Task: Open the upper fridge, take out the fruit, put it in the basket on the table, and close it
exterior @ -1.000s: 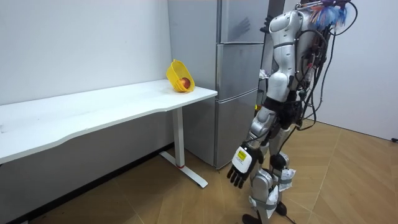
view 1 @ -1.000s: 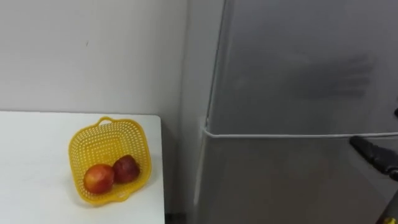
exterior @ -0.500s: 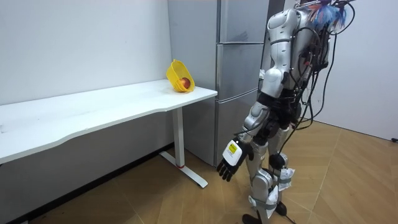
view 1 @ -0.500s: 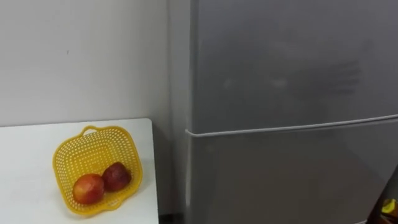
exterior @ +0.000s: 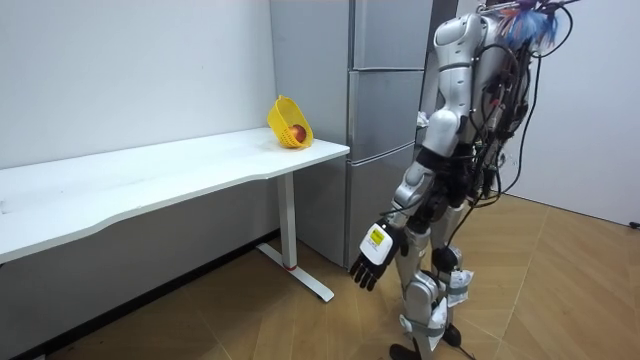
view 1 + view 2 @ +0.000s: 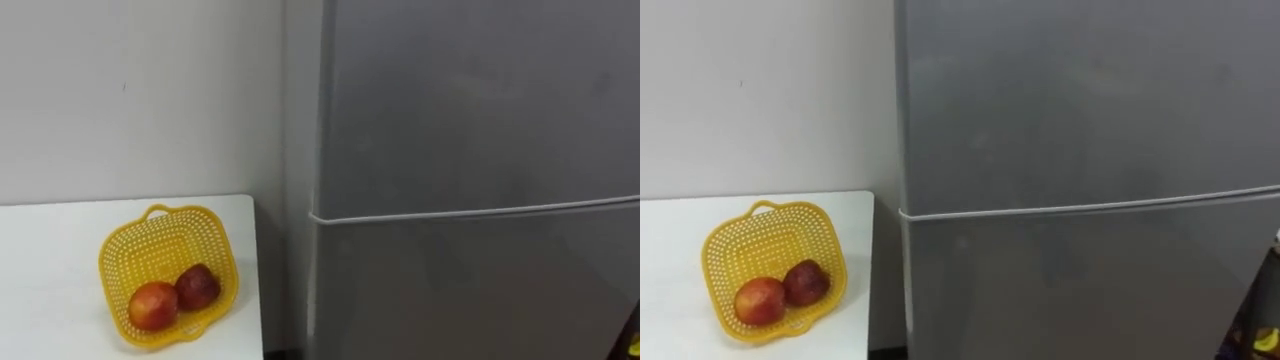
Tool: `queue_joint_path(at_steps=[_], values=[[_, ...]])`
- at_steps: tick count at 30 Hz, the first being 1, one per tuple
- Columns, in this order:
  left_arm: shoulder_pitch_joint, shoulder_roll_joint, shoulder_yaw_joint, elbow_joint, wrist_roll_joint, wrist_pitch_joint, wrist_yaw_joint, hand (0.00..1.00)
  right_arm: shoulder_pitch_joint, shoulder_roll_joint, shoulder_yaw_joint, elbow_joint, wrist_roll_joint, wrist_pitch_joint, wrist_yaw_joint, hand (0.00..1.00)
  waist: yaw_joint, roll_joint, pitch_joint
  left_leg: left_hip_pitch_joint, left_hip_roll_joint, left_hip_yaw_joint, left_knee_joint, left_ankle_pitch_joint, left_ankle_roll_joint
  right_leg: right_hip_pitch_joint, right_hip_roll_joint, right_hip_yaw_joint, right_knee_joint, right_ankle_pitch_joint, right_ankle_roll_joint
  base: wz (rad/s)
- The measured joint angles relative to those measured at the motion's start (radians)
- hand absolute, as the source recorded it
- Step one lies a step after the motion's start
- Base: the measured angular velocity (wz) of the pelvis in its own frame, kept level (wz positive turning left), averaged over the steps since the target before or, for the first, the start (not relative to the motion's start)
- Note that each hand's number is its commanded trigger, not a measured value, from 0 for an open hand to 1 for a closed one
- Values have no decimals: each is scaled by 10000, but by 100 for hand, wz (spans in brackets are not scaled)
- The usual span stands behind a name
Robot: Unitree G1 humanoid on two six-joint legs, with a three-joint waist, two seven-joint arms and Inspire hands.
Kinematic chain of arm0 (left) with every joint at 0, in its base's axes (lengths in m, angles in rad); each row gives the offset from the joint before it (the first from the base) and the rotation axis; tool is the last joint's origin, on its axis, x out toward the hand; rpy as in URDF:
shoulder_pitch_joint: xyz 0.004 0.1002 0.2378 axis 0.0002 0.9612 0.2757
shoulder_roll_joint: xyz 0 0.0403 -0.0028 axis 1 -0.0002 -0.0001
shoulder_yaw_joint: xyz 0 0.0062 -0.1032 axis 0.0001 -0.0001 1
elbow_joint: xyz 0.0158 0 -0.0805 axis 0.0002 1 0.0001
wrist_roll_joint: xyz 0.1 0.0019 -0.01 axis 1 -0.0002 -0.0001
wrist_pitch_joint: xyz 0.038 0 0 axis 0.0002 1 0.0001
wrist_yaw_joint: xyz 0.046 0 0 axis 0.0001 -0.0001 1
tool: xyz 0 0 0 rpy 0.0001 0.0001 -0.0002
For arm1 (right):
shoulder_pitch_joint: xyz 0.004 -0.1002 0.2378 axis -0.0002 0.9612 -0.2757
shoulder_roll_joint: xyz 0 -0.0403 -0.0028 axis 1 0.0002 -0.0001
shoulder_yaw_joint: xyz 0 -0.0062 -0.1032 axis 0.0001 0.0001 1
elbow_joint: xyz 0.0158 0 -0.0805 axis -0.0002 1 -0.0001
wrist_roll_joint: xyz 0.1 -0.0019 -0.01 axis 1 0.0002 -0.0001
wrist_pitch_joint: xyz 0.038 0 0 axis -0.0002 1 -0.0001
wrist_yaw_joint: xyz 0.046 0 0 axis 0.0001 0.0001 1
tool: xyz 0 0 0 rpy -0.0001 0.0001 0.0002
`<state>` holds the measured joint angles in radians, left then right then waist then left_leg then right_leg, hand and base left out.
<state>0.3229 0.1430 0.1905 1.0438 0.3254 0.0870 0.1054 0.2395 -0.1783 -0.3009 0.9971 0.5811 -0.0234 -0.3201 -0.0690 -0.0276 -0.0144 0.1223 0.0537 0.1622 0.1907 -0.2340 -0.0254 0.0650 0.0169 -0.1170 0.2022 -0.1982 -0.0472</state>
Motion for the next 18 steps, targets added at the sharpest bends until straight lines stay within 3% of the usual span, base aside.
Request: queue_joint_path(at_steps=[4, 6, 8, 12, 14, 18], values=[[10, -147, 448, 11, -3, 124, -14, 0, 81, 266, 428, 1727, -595, 469, 834, 0, 177, 56, 27, 91, 20, 8, 12, 2, -4, 9, 16, 17, 87, -113, -24, -2], [26, -245, 440, 43, 12, 170, -30, 0, 64, 312, 541, 1903, -1401, 497, 1168, 0, 227, 82, 65, 105, 20, -32, 57, 2, -4, 67, 13, -26, 20, -61, -38, 4], [18, -254, 440, 145, 170, 296, -39, 0, -154, 334, 847, 2424, -2503, 499, 1554, 0, 243, -33, 82, 99, 17, -169, 68, 2, -4, 158, 12, -135, -66, -4, -35, 14], [-47, -247, 177, 372, 204, 561, -41, 0, -441, 257, 1738, 2780, -4920, 801, 1699, 0, 524, -11, 75, 69, -11, -277, 48, -3, 6, 236, 0, -188, -162, 25, 4, 9], [-75, -292, -46, 381, 210, 774, -42, 0, -630, 283, 2165, 2906, -6080, 1163, 1707, 0, 607, 76, 81, 72, -45, -376, 1, -6, 11, 261, -17, -243, -152, 5, 30, 13], [-139, -421, -174, 374, 230, 847, -63, 0, -938, 279, 2295, 2859, -6973, 1364, 1703, 0, 784, 311, 105, 84, -73, -425, -41, -5, 23, 259, -36, -247, -129, 0, 40, 1]])
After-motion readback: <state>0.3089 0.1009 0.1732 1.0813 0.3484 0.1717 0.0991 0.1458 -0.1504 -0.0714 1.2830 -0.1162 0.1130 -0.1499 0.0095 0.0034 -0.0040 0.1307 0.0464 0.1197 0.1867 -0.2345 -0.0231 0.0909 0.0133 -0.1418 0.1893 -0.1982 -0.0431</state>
